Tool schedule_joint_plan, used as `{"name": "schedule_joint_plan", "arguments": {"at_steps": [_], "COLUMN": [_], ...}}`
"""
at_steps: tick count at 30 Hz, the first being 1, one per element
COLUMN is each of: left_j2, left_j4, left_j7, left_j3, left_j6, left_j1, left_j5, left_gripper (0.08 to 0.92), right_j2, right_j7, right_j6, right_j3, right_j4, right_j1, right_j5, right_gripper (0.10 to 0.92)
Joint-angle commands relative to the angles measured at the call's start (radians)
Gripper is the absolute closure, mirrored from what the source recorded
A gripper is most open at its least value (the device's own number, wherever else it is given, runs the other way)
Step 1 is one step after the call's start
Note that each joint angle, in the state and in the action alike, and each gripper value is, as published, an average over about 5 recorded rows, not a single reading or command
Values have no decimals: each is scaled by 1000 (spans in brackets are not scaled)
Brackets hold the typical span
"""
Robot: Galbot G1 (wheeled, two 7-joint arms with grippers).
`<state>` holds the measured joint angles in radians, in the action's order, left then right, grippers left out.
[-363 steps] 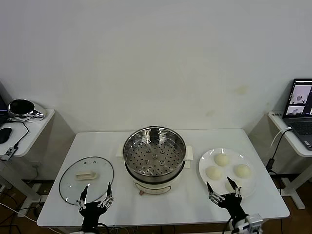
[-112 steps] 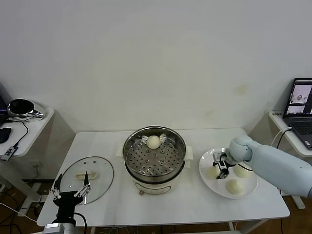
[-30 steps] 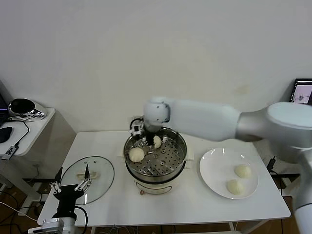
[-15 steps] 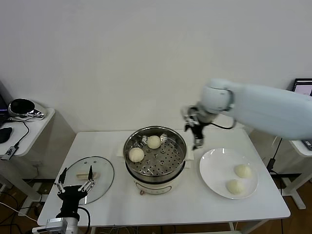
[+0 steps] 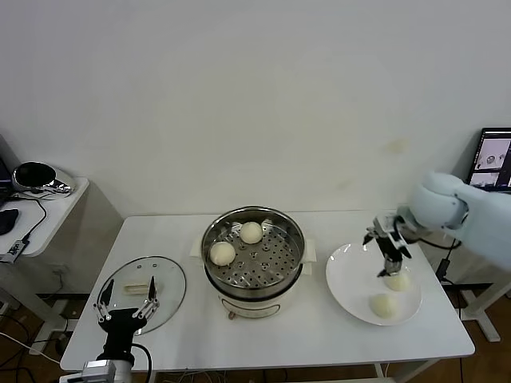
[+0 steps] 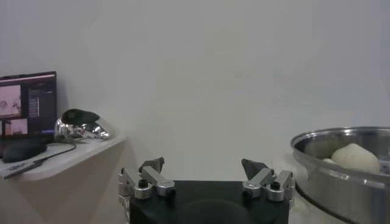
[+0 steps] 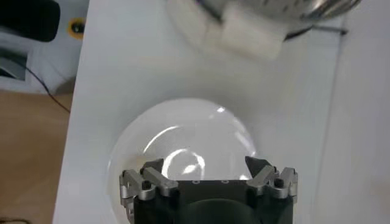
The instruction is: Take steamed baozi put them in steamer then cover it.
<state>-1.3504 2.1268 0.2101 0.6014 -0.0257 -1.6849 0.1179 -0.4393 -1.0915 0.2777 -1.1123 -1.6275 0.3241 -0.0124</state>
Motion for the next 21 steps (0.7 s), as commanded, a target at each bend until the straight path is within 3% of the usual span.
{"name": "schedule_joint_plan", "arguments": {"at_steps": [1, 21], "left_j2": [-2, -7], "left_j4": [-3, -7], "left_j7": [1, 2], "left_j3": [3, 12], "left_j6": [0, -4], "left_j1": [-3, -13], "left_j5": [-7, -7], "left_gripper": [177, 177], "right_j2": [78, -16], "right_j7": [2, 18], "right_j6": [-61, -53], "right_j3": [207, 301], "right_j4": [15, 125], "right_j1": [-323, -480], "right_j5": [134, 203], "right_gripper": [203, 203]}}
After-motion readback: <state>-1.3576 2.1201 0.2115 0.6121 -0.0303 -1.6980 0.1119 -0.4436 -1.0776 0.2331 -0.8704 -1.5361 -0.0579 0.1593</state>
